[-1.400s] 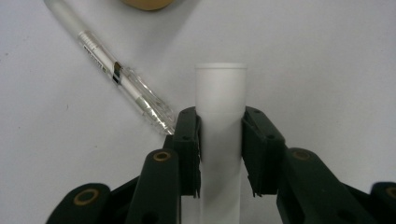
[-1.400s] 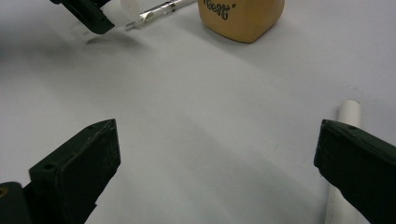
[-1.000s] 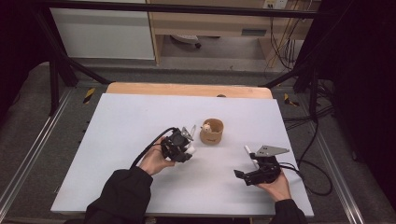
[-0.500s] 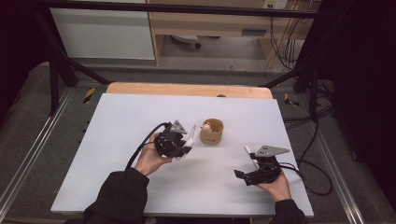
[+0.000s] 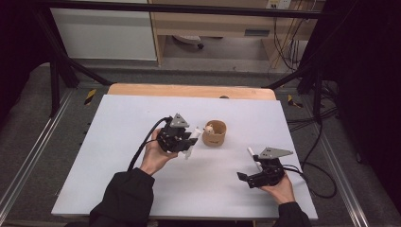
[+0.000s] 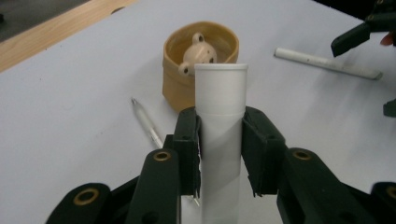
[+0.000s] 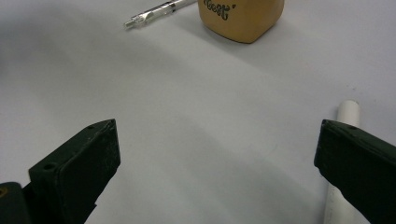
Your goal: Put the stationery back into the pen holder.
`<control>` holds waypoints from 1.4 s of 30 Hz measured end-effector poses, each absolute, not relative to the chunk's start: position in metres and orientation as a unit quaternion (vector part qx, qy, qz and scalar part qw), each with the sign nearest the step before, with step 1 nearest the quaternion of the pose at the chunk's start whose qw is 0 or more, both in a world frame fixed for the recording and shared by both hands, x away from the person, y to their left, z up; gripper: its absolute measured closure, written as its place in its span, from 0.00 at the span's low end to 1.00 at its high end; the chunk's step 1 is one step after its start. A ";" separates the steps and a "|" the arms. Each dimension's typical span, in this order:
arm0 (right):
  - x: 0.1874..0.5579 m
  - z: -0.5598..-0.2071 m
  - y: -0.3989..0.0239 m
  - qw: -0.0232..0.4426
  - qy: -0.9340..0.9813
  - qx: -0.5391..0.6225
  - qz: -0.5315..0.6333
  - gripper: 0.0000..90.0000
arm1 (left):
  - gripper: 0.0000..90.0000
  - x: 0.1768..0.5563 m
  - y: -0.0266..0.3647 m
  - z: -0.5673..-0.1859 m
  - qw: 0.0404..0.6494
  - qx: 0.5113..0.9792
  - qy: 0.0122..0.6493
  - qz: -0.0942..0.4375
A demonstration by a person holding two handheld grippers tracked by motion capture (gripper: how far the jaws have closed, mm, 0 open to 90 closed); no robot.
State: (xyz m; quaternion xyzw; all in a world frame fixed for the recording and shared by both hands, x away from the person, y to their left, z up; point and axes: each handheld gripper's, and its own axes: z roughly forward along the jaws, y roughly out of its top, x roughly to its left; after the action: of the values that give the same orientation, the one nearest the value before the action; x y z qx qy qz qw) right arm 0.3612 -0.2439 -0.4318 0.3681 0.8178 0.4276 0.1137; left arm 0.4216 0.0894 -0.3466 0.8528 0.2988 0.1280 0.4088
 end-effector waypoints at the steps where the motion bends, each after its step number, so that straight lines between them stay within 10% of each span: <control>1: 0.361 -0.432 -0.244 0.113 0.817 0.369 0.428 0.01 | 0.76 0.422 0.088 -0.345 0.412 0.850 0.300 0.130; 42: 0.361 -0.431 -0.245 0.114 0.817 0.367 0.430 0.01 | 0.76 0.473 0.021 -0.307 0.469 0.818 0.291 0.165</control>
State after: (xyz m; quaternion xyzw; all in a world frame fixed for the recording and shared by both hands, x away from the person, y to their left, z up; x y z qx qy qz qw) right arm 0.3611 -0.2446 -0.4313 0.3675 0.8168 0.4297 0.1144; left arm 0.4733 0.0210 -0.3070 0.8177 0.2906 0.1653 0.4686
